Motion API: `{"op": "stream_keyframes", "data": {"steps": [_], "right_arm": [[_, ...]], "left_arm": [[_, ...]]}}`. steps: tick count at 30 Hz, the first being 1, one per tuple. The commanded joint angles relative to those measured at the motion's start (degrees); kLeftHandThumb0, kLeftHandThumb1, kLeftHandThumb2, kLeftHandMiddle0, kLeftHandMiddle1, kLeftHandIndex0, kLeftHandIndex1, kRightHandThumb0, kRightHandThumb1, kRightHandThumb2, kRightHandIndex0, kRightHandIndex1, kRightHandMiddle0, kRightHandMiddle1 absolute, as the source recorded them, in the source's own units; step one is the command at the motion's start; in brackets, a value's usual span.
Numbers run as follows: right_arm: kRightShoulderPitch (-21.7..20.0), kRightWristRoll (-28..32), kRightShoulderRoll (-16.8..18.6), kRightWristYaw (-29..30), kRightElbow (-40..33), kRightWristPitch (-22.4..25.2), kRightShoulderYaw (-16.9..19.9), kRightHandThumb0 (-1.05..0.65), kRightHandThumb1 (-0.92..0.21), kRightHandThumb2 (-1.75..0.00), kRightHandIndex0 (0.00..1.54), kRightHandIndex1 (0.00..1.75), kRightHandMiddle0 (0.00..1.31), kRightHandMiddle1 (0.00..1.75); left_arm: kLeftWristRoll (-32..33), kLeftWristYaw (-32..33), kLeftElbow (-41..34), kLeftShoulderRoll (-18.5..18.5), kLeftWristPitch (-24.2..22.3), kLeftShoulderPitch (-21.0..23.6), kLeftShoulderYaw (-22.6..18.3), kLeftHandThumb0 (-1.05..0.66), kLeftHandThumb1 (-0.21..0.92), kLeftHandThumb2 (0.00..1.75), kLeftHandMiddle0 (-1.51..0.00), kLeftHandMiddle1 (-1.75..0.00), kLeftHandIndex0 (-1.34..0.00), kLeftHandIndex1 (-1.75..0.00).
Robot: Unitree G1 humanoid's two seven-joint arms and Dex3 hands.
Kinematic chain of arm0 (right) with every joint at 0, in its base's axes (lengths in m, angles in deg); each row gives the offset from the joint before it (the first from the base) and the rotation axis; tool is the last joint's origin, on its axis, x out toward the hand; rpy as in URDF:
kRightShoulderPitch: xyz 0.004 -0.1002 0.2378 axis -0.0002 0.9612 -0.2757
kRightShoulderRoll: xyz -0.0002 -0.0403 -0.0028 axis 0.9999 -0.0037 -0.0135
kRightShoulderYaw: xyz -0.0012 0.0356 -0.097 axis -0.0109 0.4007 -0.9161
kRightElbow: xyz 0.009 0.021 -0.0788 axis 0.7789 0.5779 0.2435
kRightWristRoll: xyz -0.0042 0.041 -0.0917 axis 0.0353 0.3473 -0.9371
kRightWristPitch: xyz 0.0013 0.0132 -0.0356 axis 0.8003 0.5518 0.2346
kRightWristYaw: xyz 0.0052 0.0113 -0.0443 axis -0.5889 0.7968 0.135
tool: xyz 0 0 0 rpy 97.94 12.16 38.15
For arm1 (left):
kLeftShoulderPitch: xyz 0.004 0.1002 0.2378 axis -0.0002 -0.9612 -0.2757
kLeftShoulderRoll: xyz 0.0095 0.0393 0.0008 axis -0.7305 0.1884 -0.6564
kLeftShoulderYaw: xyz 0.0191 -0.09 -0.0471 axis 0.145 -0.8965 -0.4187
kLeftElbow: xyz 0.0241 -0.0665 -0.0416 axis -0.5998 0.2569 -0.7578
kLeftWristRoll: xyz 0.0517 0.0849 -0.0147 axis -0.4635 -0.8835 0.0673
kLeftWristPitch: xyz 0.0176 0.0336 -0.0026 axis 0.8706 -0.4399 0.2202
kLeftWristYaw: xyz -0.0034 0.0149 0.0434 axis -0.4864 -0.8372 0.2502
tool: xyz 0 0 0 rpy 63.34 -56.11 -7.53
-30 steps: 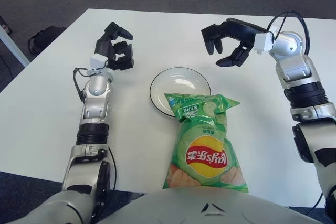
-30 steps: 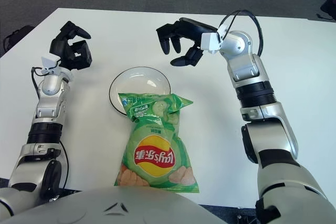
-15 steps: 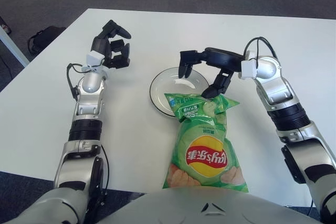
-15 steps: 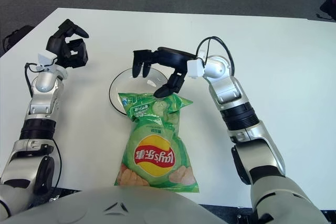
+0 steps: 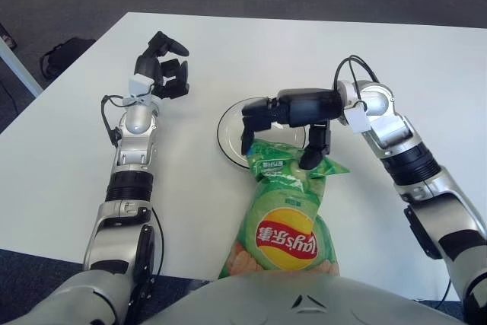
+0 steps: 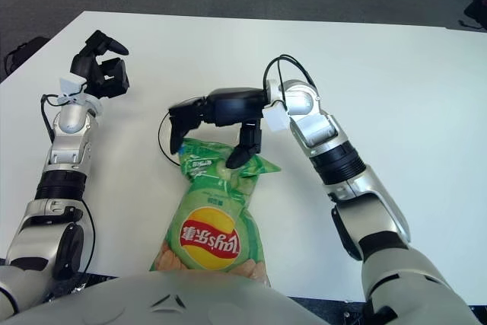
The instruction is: Put the snack into the plate.
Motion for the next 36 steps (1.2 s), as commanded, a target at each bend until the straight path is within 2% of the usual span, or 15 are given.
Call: {"op": "stream_keyframes", "data": {"steps": [1, 5, 9, 15, 20, 22, 25, 29, 33, 36], "right_arm": [[-2.66, 2.69, -1.61, -5.78, 0.9, -0.87, -1.04, 0.2, -0.36, -1.42, 0.01, 0.08, 0.0, 0.7], [-4.6, 3.39, -2.75, -11.29, 1.31, -1.32, -2.26, 0.23, -0.35, -1.41, 0.0, 0.02, 0.0, 0.7], [-5.78, 3.73, -3.16, -14.19, 1.17, -1.19, -2.33, 0.23, -0.37, -1.38, 0.0, 0.0, 0.0, 0.7], [-10.75, 4.57, -2.84, -19.45, 3.79, -0.06, -2.12, 0.18, -0.33, -1.32, 0.0, 0.0, 0.0, 0.7], [-14.95, 4.44, -1.71, -21.99, 11.6, 0.33, -2.25, 0.13, -0.3, -1.26, 0.0, 0.0, 0.0, 0.64], [-16.92, 4.65, -1.75, -22.11, 15.05, 1.31, -3.56, -0.06, -0.29, -1.14, 0.0, 0.0, 0.0, 0.59], [-19.05, 5.63, -2.57, -22.11, 17.31, 3.14, -5.94, -0.25, -0.35, -1.0, 0.0, 0.0, 0.0, 0.51], [-21.02, 8.77, -4.81, -22.11, 19.05, 7.3, -10.74, -0.4, -0.41, -0.9, 0.0, 0.0, 0.0, 0.41], [-20.18, 13.43, -5.99, -22.11, 18.55, 10.14, -12.33, -0.55, -0.51, -0.77, 0.0, 0.0, 0.0, 0.26], [-20.55, 14.78, -6.99, -22.11, 17.96, 10.41, -14.15, -0.59, -0.52, -0.73, 0.0, 0.0, 0.0, 0.24]], "left_arm": [[-0.05, 1.31, -0.99, 0.21, -1.28, 0.01, -0.43, -0.4, 0.59, 0.96, -1.08, -1.75, -0.4, -1.75], [0.07, 2.06, -1.43, 0.57, -2.19, -0.14, -0.59, -0.4, 0.59, 0.96, -1.08, -1.75, -0.4, -1.75], [0.16, 2.74, -1.77, 0.95, -2.92, -0.22, -0.73, -0.4, 0.59, 0.96, -1.07, -1.75, -0.4, -1.75], [0.04, 3.67, -2.09, 1.36, -4.04, -0.28, -0.91, -0.4, 0.59, 0.96, -1.06, -1.75, -0.4, -1.75], [-0.4, 4.01, -1.97, 1.38, -4.05, -0.4, -0.88, -0.4, 0.59, 0.97, -1.07, -1.75, -0.41, -1.75], [-0.81, 4.28, -1.82, 1.29, -3.97, -0.47, -0.82, -0.4, 0.59, 0.97, -1.08, -1.75, -0.41, -1.75], [-1.21, 4.55, -1.74, 1.19, -4.0, -0.53, -0.74, -0.41, 0.58, 0.98, -1.08, -1.75, -0.41, -1.75], [-1.31, 4.7, -1.77, 1.14, -3.99, -0.7, -0.83, -0.41, 0.58, 0.98, -1.08, -1.75, -0.41, -1.75], [-1.28, 5.04, -1.99, 1.28, -3.95, -0.89, -0.89, -0.41, 0.58, 0.98, -1.08, -1.75, -0.41, -1.75], [-1.15, 5.41, -2.4, 1.42, -4.13, -1.0, -1.03, -0.41, 0.57, 0.99, -1.08, -1.75, -0.42, -1.75]]}}
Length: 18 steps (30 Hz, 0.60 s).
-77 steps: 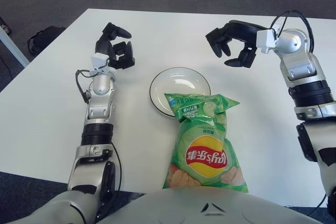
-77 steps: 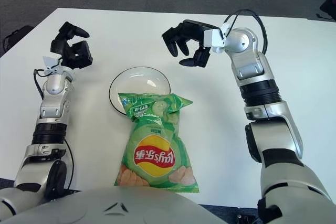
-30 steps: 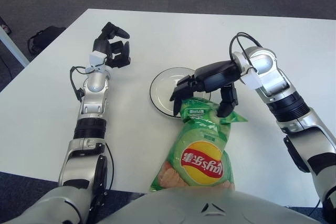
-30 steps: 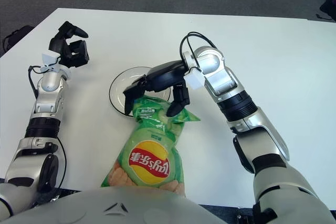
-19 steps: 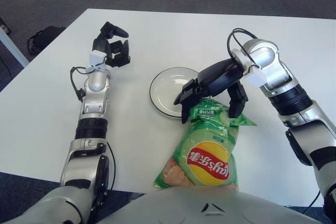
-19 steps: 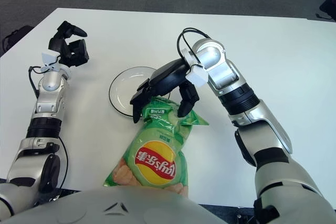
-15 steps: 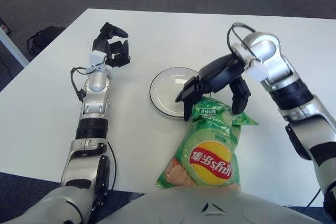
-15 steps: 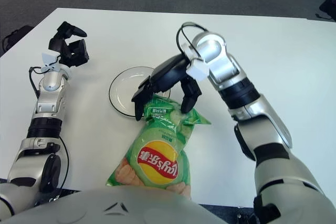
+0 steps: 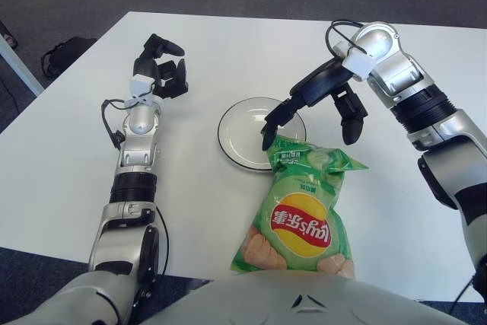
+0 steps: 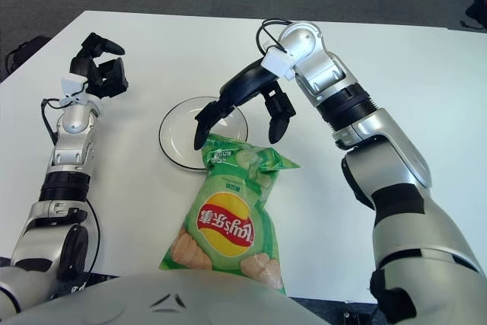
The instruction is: Put the snack into the plate.
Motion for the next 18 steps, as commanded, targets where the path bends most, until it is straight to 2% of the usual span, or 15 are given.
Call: {"op": "stream_keyframes", "data": {"steps": [1, 4, 6, 8, 10, 12, 13, 15, 17, 18], "right_arm": [[-0.56, 1.63, -1.59, -0.74, -1.24, -0.17, -1.39, -0.59, -0.51, -0.73, 0.0, 0.0, 0.0, 0.32], [-0.11, 0.53, -1.82, -0.74, -2.67, -1.92, -0.35, -0.52, -0.43, -0.82, 0.07, 0.06, 0.0, 0.67], [0.17, -0.67, -1.65, -0.74, -3.09, -3.21, 0.66, -0.46, -0.36, -0.9, 0.03, 0.35, 0.0, 1.04], [1.52, -3.56, -2.74, 0.16, -3.66, -5.3, 3.6, -0.42, -0.32, -0.94, 0.02, 0.6, 0.02, 1.27], [2.11, -5.24, -3.98, 1.15, -4.66, -4.84, 5.77, -0.4, -0.27, -0.99, 0.01, 0.99, 0.12, 1.51], [2.15, -6.19, -4.72, 1.53, -5.97, -3.17, 7.04, -0.4, -0.26, -1.0, 0.0, 1.14, 0.19, 1.59], [2.09, -6.95, -5.16, 1.73, -6.65, -2.44, 7.59, -0.42, -0.31, -1.01, 0.0, 1.36, 0.36, 1.57], [2.16, -8.62, -6.16, 2.19, -8.17, -1.66, 8.69, -0.43, -0.37, -1.02, 0.02, 1.55, 0.51, 1.55], [2.46, -10.56, -6.88, 3.18, -9.49, -2.08, 9.82, -0.44, -0.39, -1.01, 0.09, 1.64, 0.59, 1.53], [2.61, -11.42, -7.04, 3.73, -9.94, -2.42, 10.3, -0.45, -0.39, -1.01, 0.18, 1.68, 0.63, 1.51]], "left_arm": [[-0.32, 1.0, -0.85, -0.06, -0.37, -0.33, -0.34, -0.41, 0.57, 0.99, -1.08, -1.75, -0.42, -1.75], [-0.37, 1.63, -1.0, 0.1, -0.15, -0.34, -0.49, -0.41, 0.57, 0.99, -1.09, -1.75, -0.42, -1.75], [-0.4, 2.02, -1.08, 0.15, 0.08, -0.36, -0.53, -0.41, 0.57, 0.99, -1.09, -1.75, -0.42, -1.75], [-0.39, 2.7, -0.99, 0.26, 1.06, -0.36, -0.81, -0.41, 0.57, 0.99, -1.1, -1.75, -0.42, -1.75], [-0.34, 3.14, -1.0, 0.25, 1.68, -0.38, -1.04, -0.41, 0.57, 1.0, -1.1, -1.75, -0.42, -1.75], [-0.28, 3.41, -1.07, 0.21, 2.02, -0.42, -1.21, -0.41, 0.57, 1.0, -1.11, -1.75, -0.42, -1.75], [-0.26, 3.6, -1.1, 0.2, 2.31, -0.46, -1.35, -0.41, 0.57, 1.0, -1.11, -1.75, -0.42, -1.75], [-0.31, 4.0, -1.16, 0.22, 2.8, -0.55, -1.59, -0.41, 0.56, 1.0, -1.11, -1.75, -0.42, -1.75], [-0.39, 4.39, -1.29, 0.26, 3.12, -0.67, -1.82, -0.41, 0.56, 1.0, -1.11, -1.75, -0.42, -1.75], [-0.42, 4.55, -1.35, 0.28, 3.24, -0.71, -1.92, -0.41, 0.56, 1.0, -1.11, -1.75, -0.42, -1.75]]}}
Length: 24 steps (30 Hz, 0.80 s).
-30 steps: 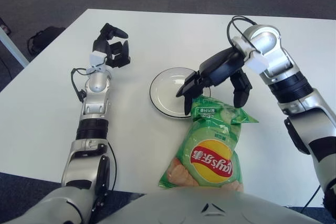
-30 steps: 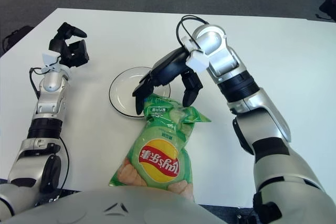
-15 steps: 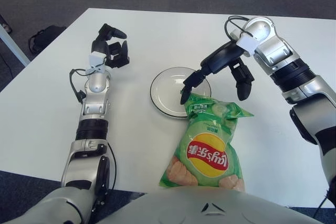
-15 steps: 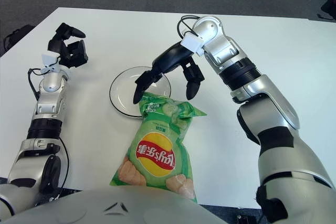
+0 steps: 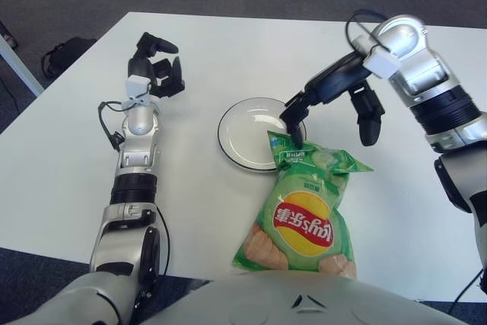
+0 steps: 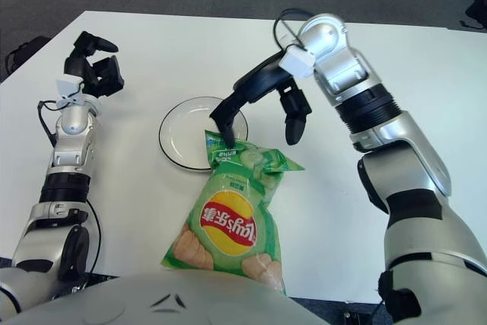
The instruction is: Put the snack into the plate.
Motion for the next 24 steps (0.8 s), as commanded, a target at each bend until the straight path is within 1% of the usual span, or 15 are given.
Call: {"op": "stream_keyframes", "data": {"steps": [1, 5, 7, 9, 12, 16, 18, 20, 24], "right_arm": [[0.68, -2.98, -1.16, 1.73, -2.22, -0.53, 2.31, -0.45, -0.4, -1.01, 0.24, 1.7, 0.66, 1.5], [0.74, -3.38, -0.66, 1.64, -1.94, 0.1, 3.53, -0.46, -0.38, -1.03, 0.35, 1.74, 0.71, 1.48], [0.82, -2.91, -0.45, 1.16, -0.91, 1.09, 4.02, -0.47, -0.34, -1.09, 0.46, 1.74, 0.73, 1.49], [0.9, -2.53, -0.17, 0.61, -0.09, 1.89, 4.29, -0.48, -0.31, -1.18, 0.54, 1.74, 0.73, 1.55], [0.9, -2.04, 0.15, -0.24, 0.08, 2.24, 4.53, -0.49, -0.28, -1.25, 0.6, 1.75, 0.72, 1.59], [0.66, 0.36, 0.26, -2.69, 0.88, 3.09, 4.48, -0.48, -0.3, -1.14, 0.51, 1.75, 0.76, 1.49], [0.36, 2.91, -0.43, -2.98, 1.05, 4.44, 3.11, -0.48, -0.31, -1.1, 0.49, 1.75, 0.79, 1.44], [-0.73, 6.07, -1.78, -2.98, 1.44, 5.05, 0.07, -0.49, -0.31, -1.08, 0.48, 1.75, 0.81, 1.4], [-1.81, 6.83, -4.63, -2.98, 1.47, 1.36, -2.29, -0.49, -0.31, -1.06, 0.48, 1.75, 0.84, 1.36]], "left_arm": [[-0.39, 1.14, -0.85, -0.15, 1.09, -0.62, -0.64, -0.41, 0.56, 1.01, -1.11, -1.75, -0.43, -1.75], [0.06, 1.32, -0.97, -0.1, 0.9, -0.57, -1.01, -0.41, 0.56, 1.01, -1.11, -1.75, -0.43, -1.75], [0.16, 1.5, -1.11, 0.02, 0.8, -0.62, -1.19, -0.41, 0.56, 1.01, -1.11, -1.75, -0.43, -1.75], [0.15, 1.63, -1.2, 0.08, 0.75, -0.65, -1.29, -0.41, 0.56, 1.01, -1.11, -1.75, -0.43, -1.75], [0.14, 1.68, -1.39, 0.09, 0.71, -0.75, -1.41, -0.41, 0.55, 1.02, -1.1, -1.75, -0.43, -1.75], [-0.12, 1.87, -1.57, 0.11, 1.13, -0.9, -1.56, -0.41, 0.55, 1.02, -1.09, -1.75, -0.43, -1.75], [-0.22, 1.98, -1.58, 0.12, 1.37, -0.96, -1.58, -0.41, 0.55, 1.02, -1.08, -1.75, -0.43, -1.75], [-0.27, 2.08, -1.58, 0.11, 1.58, -1.02, -1.57, -0.41, 0.55, 1.02, -1.08, -1.75, -0.43, -1.75], [-0.23, 2.18, -1.92, 0.03, 1.89, -1.21, -1.6, -0.41, 0.55, 1.02, -1.09, -1.75, -0.43, -1.75]]}}
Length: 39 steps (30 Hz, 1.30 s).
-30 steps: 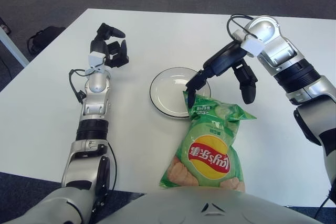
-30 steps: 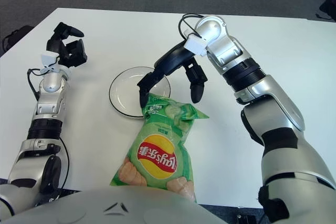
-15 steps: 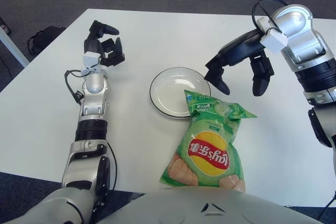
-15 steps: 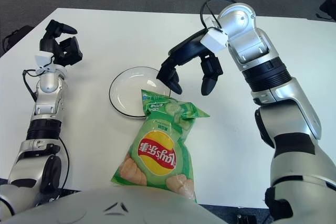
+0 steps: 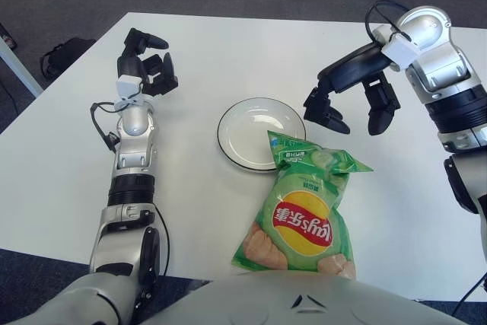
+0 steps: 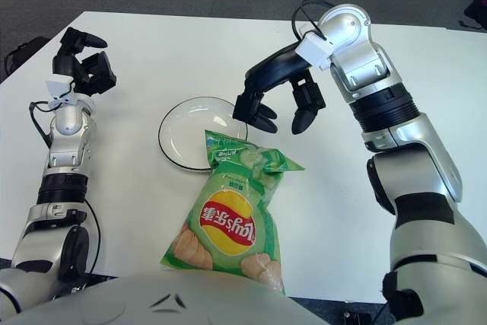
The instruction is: Put the snack into the plate.
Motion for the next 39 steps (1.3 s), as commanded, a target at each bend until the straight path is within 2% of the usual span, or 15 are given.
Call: {"op": "stream_keyframes", "data": {"steps": [1, 2, 3, 6, 9, 12, 15, 34, 35, 36, 37, 38, 39], "right_arm": [[-2.33, 1.33, -2.88, -0.76, 0.29, -2.16, -2.62, -0.49, -0.31, -1.05, 0.48, 1.75, 0.85, 1.35], [-2.67, 1.42, -3.07, -0.76, 0.39, -2.49, -3.26, -0.49, -0.31, -1.05, 0.48, 1.75, 0.85, 1.35], [-2.39, 5.32, -4.08, -0.76, 3.79, -3.93, -5.53, -0.49, -0.31, -1.05, 0.48, 1.75, 0.85, 1.35], [-2.24, 13.73, -6.19, -0.76, 10.75, -7.02, -10.81, -0.17, -0.38, -1.12, 0.55, 1.68, 0.55, 1.54], [-2.19, 13.72, -6.25, -0.76, 11.62, -10.85, -10.02, -0.06, -0.44, -1.09, 0.56, 1.67, 0.4, 1.61], [-2.56, 14.13, -6.38, -0.76, 12.33, -12.66, -10.54, -0.02, -0.5, -1.05, 0.45, 1.68, 0.39, 1.65], [-2.86, 14.58, -6.48, -0.76, 12.86, -13.4, -11.2, -0.01, -0.52, -1.03, 0.41, 1.68, 0.39, 1.67], [-3.56, 14.39, -5.11, -0.76, 15.48, -15.2, -12.55, -0.01, -0.53, -1.02, 0.4, 1.68, 0.39, 1.67], [1.16, 9.49, -1.87, 11.95, 16.26, -17.95, -6.25, -0.01, -0.53, -1.02, 0.4, 1.68, 0.39, 1.67], [4.7, 5.72, 0.67, 21.65, 16.12, -19.55, -1.52, -0.14, -0.5, -0.98, 0.32, 1.46, 0.31, 1.48], [7.11, 3.03, 2.42, 28.25, 15.9, -20.57, 1.72, -0.34, -0.47, -0.9, 0.21, 1.09, 0.2, 1.17], [8.39, 1.48, 3.35, 31.73, 15.62, -21.01, 3.43, -0.47, -0.45, -0.85, 0.14, 0.84, 0.13, 0.96], [8.53, 1.09, 3.46, 32.1, 15.29, -20.85, 3.59, -0.55, -0.44, -0.81, 0.1, 0.69, 0.08, 0.83]], "left_arm": [[-0.34, 0.66, -0.83, -0.17, 0.81, -0.84, -0.4, -0.41, 0.55, 1.03, -1.1, -1.75, -0.44, -1.75], [-0.35, 0.69, -0.93, -0.18, 0.8, -0.87, -0.41, -0.41, 0.54, 1.03, -1.1, -1.75, -0.44, -1.75], [-0.41, 0.77, -1.07, -0.19, 0.72, -0.91, -0.42, -0.41, 0.54, 1.03, -1.1, -1.75, -0.44, -1.75], [-0.57, 0.99, -1.39, -0.19, 0.46, -1.02, -0.45, -0.41, 0.54, 1.03, -1.11, -1.75, -0.44, -1.75], [-0.65, 1.13, -1.73, -0.13, 0.23, -1.18, -0.46, -0.41, 0.54, 1.04, -1.12, -1.75, -0.44, -1.75], [-0.7, 1.2, -1.9, -0.11, 0.14, -1.29, -0.43, -0.42, 0.53, 1.04, -1.14, -1.75, -0.45, -1.75], [-0.77, 1.23, -1.98, -0.12, 0.16, -1.37, -0.3, -0.42, 0.53, 1.05, -1.14, -1.75, -0.45, -1.75], [-0.44, 0.91, 0.93, -0.27, 1.95, -0.53, -0.25, -0.42, 0.53, 1.05, -1.13, -1.75, -0.45, -1.75], [-0.39, 0.87, 1.28, -0.33, 2.1, -0.36, -0.27, -0.42, 0.53, 1.05, -1.13, -1.75, -0.45, -1.75], [-0.35, 0.84, 1.53, -0.36, 2.22, -0.24, -0.28, -0.42, 0.53, 1.05, -1.13, -1.75, -0.45, -1.75], [-0.32, 0.82, 1.71, -0.39, 2.3, -0.15, -0.28, -0.42, 0.53, 1.05, -1.13, -1.75, -0.45, -1.75], [-0.29, 0.82, 1.8, -0.41, 2.35, -0.1, -0.27, -0.42, 0.53, 1.05, -1.13, -1.75, -0.45, -1.75], [-0.27, 0.82, 1.83, -0.43, 2.37, -0.1, -0.26, -0.42, 0.53, 1.04, -1.12, -1.75, -0.45, -1.75]]}}
